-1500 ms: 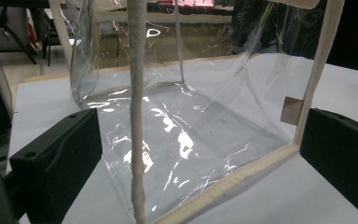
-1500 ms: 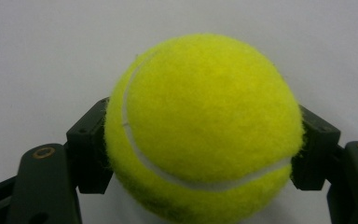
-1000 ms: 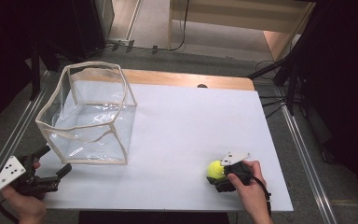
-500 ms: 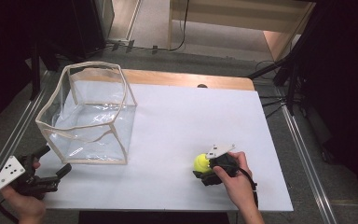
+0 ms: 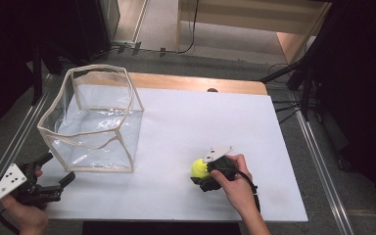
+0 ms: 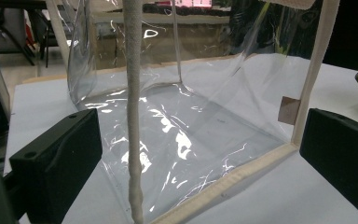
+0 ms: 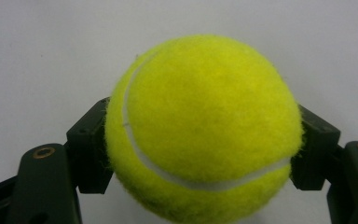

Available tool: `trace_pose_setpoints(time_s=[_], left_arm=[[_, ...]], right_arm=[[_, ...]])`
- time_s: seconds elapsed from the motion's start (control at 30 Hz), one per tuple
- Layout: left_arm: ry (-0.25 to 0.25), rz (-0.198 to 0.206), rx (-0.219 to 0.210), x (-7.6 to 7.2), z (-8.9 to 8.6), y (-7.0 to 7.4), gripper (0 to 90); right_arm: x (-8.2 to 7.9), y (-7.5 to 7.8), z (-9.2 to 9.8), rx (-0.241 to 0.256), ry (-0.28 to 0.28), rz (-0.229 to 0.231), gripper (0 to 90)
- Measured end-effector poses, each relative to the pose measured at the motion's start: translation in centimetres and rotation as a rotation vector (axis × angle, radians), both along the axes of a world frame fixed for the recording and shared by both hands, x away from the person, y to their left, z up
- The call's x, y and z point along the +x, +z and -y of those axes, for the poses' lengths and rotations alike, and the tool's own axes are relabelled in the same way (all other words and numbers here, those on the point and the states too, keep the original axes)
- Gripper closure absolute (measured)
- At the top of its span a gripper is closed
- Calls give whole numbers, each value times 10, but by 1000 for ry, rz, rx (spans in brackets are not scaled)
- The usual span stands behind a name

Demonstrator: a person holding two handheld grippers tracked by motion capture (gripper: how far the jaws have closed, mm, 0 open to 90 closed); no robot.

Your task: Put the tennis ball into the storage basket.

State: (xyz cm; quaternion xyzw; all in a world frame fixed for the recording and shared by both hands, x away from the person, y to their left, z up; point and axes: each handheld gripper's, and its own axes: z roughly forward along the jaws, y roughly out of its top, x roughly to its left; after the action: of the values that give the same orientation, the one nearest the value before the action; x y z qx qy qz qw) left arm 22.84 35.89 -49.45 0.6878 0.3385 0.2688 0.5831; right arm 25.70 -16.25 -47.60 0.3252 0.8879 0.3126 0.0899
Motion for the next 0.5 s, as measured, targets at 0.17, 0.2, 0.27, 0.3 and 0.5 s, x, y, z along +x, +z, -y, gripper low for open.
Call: trace_pose_setpoints(time_s=[0.17,0.2,0.27,0.3,0.5], left_arm=[[1,0,-5,0,0,0,0],[0,0,-5,0,1,0,0],[2,-2,-5,0,1,0,0],[1,-2,-2,0,1,0,0],[-1,0,-2,0,1,0,0]], right_arm=[[3,0,-8,21,9,0,228],[3,0,-11,21,10,0,228],[4,0,-16,16,12,3,228],[5,1,-19,13,10,5,227],[8,2,-32,11,23,8,224]])
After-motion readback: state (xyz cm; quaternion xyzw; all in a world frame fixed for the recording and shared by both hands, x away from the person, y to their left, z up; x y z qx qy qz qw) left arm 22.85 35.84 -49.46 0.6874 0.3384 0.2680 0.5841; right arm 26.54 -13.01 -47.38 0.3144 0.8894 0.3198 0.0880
